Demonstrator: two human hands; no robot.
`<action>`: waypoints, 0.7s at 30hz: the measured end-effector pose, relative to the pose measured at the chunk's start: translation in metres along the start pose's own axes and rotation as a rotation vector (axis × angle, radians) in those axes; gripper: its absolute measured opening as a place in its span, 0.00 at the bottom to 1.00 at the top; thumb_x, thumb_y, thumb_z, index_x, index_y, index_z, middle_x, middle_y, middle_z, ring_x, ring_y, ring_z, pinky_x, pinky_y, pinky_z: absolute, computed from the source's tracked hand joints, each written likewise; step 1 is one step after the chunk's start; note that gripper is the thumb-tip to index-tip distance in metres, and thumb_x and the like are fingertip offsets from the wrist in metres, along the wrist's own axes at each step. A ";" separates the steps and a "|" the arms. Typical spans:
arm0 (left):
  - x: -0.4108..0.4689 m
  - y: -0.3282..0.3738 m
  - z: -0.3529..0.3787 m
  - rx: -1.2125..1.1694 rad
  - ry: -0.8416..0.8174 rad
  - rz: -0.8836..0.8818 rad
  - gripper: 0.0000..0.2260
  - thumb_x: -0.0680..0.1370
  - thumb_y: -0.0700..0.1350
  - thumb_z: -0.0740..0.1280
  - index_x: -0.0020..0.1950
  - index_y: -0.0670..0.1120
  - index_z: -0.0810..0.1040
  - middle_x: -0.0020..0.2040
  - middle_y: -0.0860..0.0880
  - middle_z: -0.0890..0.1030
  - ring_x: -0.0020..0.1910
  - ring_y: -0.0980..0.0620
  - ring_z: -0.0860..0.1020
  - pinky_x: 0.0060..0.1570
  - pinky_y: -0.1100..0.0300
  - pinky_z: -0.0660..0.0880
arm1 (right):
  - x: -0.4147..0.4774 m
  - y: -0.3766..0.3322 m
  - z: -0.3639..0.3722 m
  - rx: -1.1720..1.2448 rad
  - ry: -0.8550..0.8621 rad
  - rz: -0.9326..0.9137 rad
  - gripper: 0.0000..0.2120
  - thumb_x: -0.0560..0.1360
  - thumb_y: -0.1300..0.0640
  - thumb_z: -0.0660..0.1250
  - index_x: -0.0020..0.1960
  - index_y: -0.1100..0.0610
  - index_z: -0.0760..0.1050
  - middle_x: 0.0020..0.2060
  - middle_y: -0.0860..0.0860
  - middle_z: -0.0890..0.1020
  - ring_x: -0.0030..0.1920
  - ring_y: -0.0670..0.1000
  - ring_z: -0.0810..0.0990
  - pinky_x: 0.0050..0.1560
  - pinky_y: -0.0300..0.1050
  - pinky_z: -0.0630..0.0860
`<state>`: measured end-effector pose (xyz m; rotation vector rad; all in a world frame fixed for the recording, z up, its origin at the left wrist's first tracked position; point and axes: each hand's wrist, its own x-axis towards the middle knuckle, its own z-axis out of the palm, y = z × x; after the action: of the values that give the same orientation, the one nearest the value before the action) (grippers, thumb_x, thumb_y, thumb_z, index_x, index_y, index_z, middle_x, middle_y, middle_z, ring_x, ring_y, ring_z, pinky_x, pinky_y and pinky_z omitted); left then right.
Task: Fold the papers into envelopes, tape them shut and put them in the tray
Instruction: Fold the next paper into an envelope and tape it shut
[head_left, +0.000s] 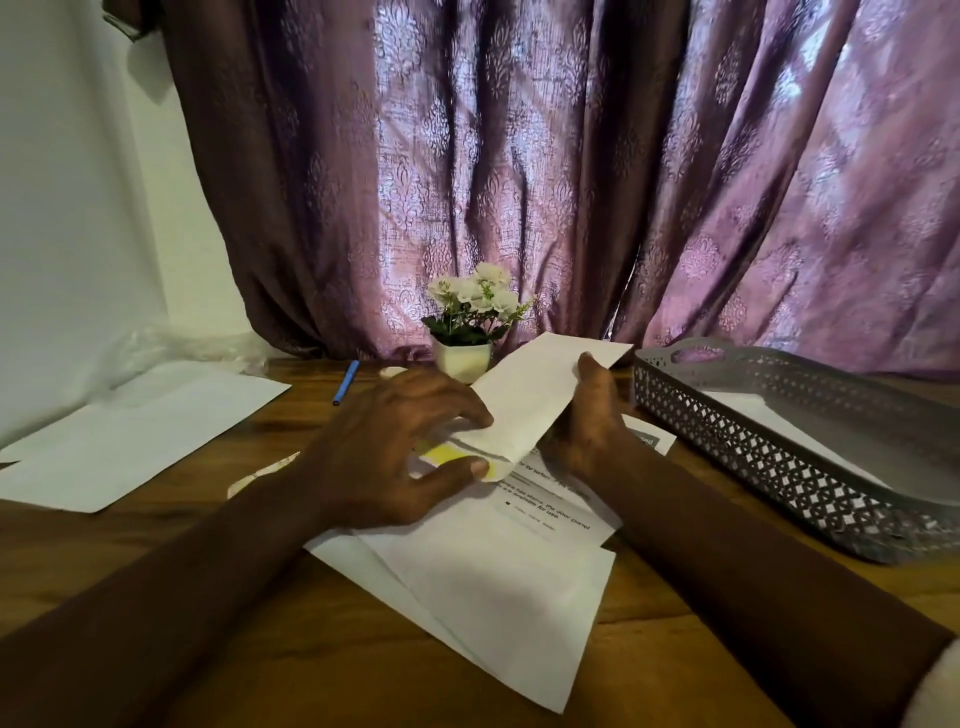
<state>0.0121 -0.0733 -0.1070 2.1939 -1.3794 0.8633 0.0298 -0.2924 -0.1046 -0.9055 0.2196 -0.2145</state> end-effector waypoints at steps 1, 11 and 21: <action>0.000 0.001 -0.001 -0.043 0.000 -0.006 0.20 0.77 0.62 0.68 0.63 0.51 0.82 0.61 0.58 0.82 0.63 0.58 0.77 0.59 0.51 0.77 | 0.001 -0.001 -0.001 -0.009 0.013 -0.006 0.27 0.84 0.38 0.52 0.68 0.55 0.75 0.59 0.58 0.85 0.62 0.60 0.82 0.63 0.59 0.78; 0.001 -0.006 0.005 0.117 0.018 0.044 0.08 0.79 0.42 0.68 0.55 0.48 0.84 0.52 0.52 0.85 0.53 0.52 0.81 0.52 0.49 0.77 | 0.001 -0.004 -0.004 -0.026 -0.030 -0.034 0.20 0.85 0.45 0.60 0.72 0.54 0.70 0.63 0.58 0.84 0.63 0.61 0.82 0.62 0.65 0.78; 0.000 -0.009 0.014 0.076 0.095 -0.031 0.10 0.81 0.54 0.66 0.55 0.50 0.82 0.54 0.52 0.80 0.54 0.54 0.76 0.50 0.51 0.76 | -0.009 0.013 0.006 -0.077 -0.223 0.057 0.24 0.79 0.69 0.61 0.75 0.65 0.68 0.67 0.67 0.79 0.68 0.67 0.77 0.65 0.65 0.76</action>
<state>0.0243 -0.0779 -0.1173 2.1941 -1.2840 1.0107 0.0238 -0.2772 -0.1104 -0.9906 0.0469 -0.0512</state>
